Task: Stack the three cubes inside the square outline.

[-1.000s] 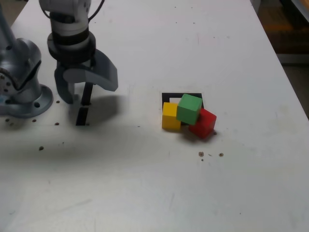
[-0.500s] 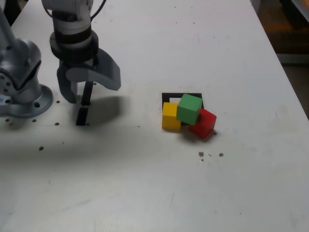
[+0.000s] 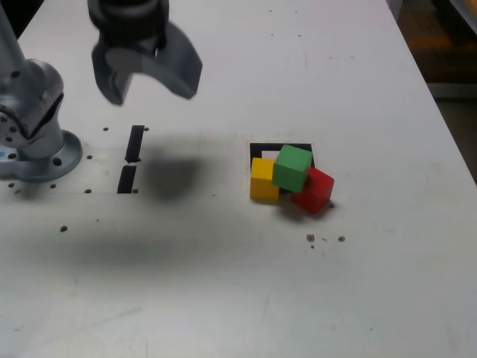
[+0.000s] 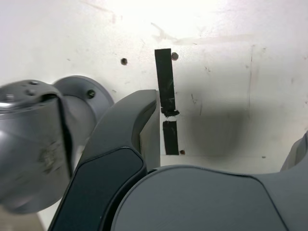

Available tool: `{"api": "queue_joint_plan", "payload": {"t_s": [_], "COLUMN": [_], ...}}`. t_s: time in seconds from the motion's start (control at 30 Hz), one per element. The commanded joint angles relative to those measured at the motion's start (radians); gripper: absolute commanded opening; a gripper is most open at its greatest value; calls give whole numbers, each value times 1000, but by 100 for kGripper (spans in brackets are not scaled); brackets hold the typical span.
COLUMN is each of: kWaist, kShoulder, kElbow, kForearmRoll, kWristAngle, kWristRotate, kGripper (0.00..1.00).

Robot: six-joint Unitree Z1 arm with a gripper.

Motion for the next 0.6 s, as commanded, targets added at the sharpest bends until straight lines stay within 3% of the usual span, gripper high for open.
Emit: {"api": "queue_joint_plan", "payload": {"t_s": [0.0,0.23,0.57], "kWaist": [1,-4,-9], "kShoulder": [19,78,149], "kElbow": [-149,-278,-390], "kForearmRoll": [21,31,36], "kWristAngle": [-2,-44,-62], "kWristRotate": [26,71,115], "kGripper": [100,99,99]}}
